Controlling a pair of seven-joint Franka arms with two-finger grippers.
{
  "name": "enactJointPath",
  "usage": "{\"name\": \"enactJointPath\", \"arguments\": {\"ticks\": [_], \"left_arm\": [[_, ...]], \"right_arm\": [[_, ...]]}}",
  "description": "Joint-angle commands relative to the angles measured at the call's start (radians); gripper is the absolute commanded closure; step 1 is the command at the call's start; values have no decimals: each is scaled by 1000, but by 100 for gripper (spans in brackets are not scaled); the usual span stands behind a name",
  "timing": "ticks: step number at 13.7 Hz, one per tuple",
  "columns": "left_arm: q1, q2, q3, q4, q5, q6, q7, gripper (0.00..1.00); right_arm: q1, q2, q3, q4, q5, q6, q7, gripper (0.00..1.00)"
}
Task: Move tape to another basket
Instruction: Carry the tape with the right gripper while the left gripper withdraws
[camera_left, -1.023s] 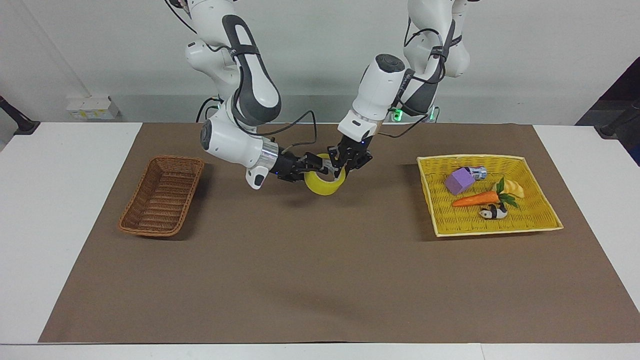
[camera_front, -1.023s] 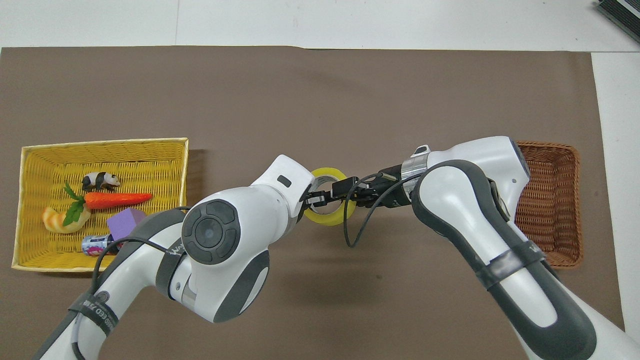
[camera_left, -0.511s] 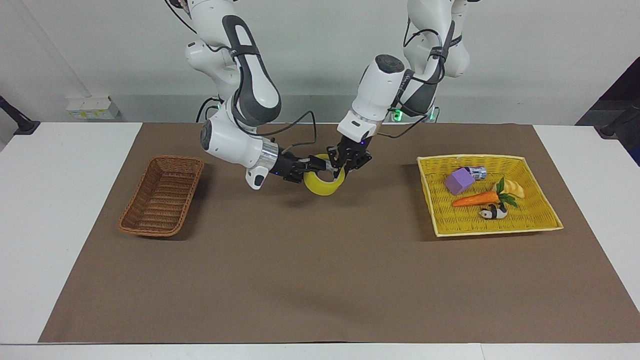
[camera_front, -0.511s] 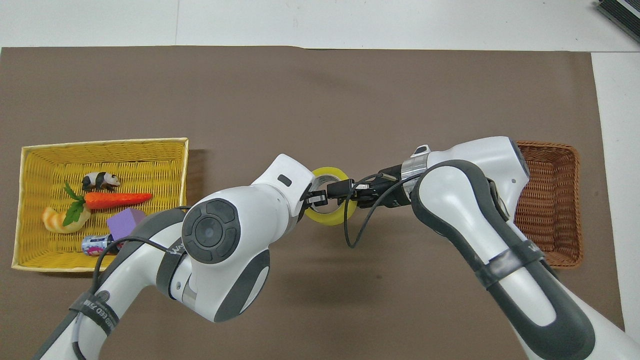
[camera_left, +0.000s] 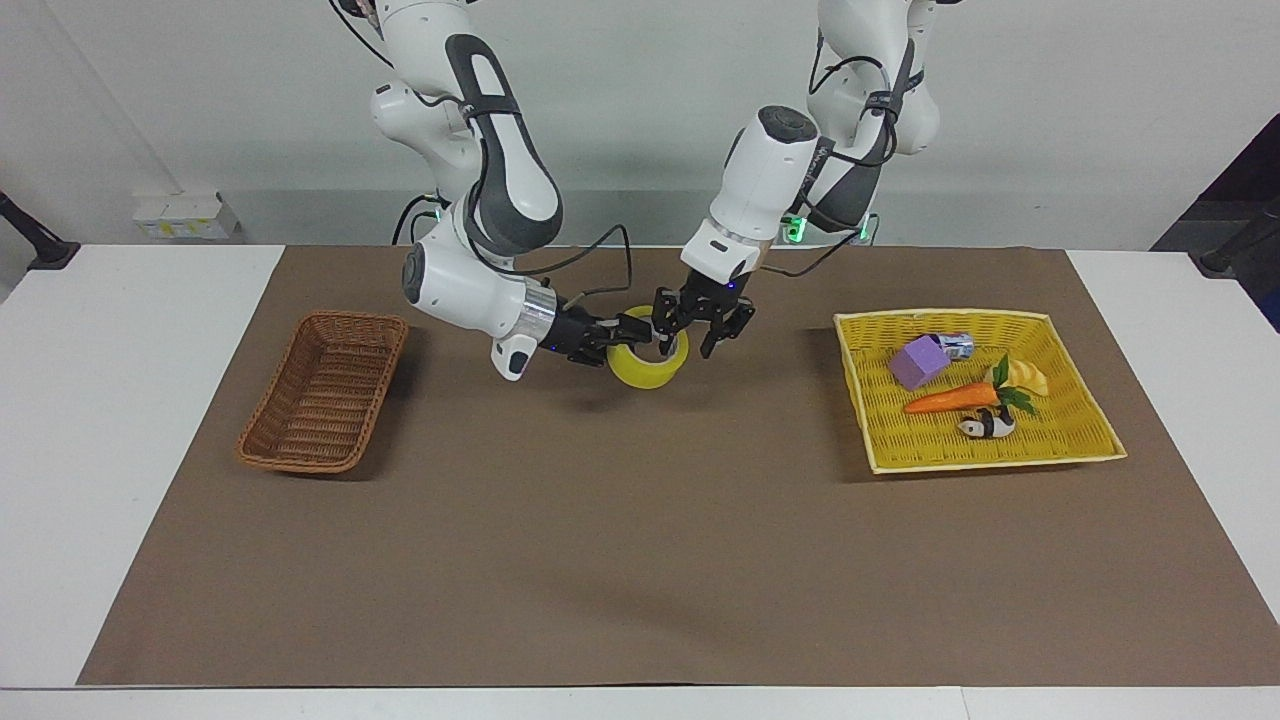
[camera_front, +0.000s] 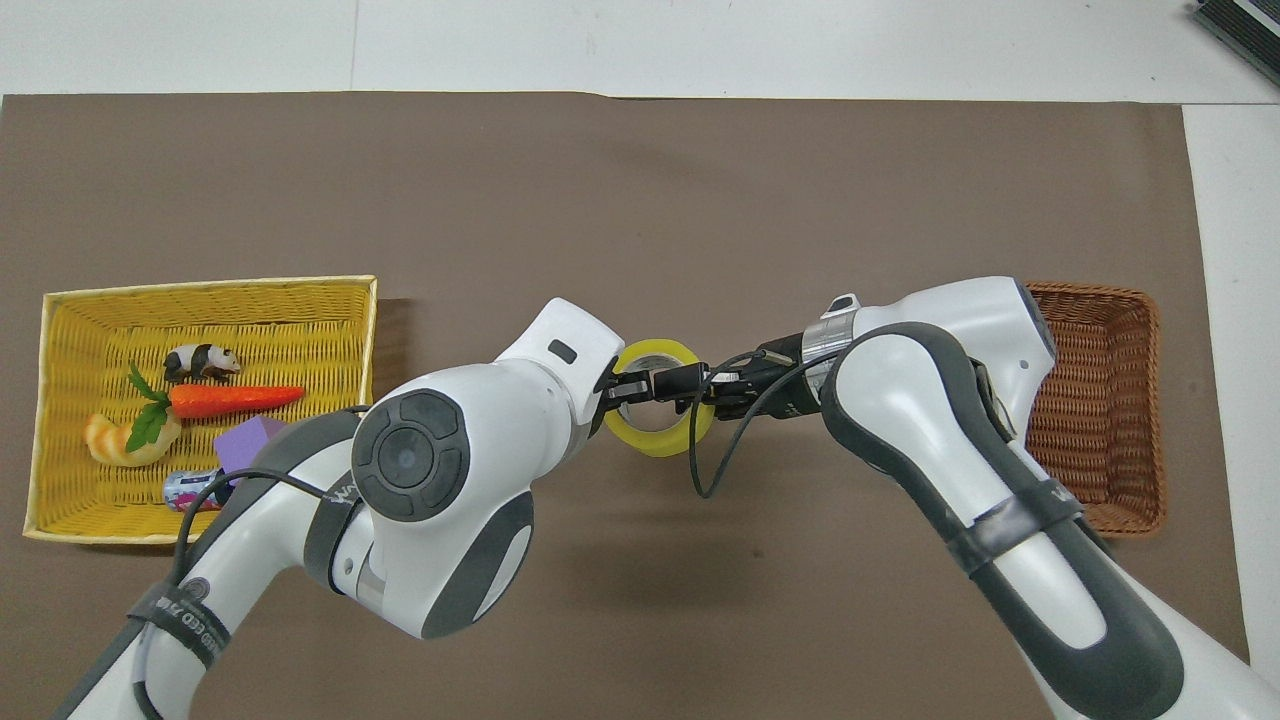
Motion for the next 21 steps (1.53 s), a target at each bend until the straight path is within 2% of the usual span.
{"name": "enactJointPath", "arguments": {"ticks": [1,5,10,16,18,21], "left_arm": [[20,-15,10,9,-4,-30,32,0],[122,-87,17,9,13,-185,211,0],[271,-130,17,41,189,-302,324,0],[469,-137,17,265,195,-587,597,0],[518,-141,19,342,195,-694,673,0],[563,-141,20,437,195,-813,749,0]], "right_arm": [[-5,-13,0,-12,6,-6,-35,100],[-6,-13,-2,-12,4,-6,-38,100],[-18,-13,-3,-19,-71,-6,-68,100],[-96,-30,-11,10,-204,-61,-75,100],[-142,-31,-11,34,-241,-113,-72,100],[-205,-51,-14,74,-362,-174,-69,100]]}}
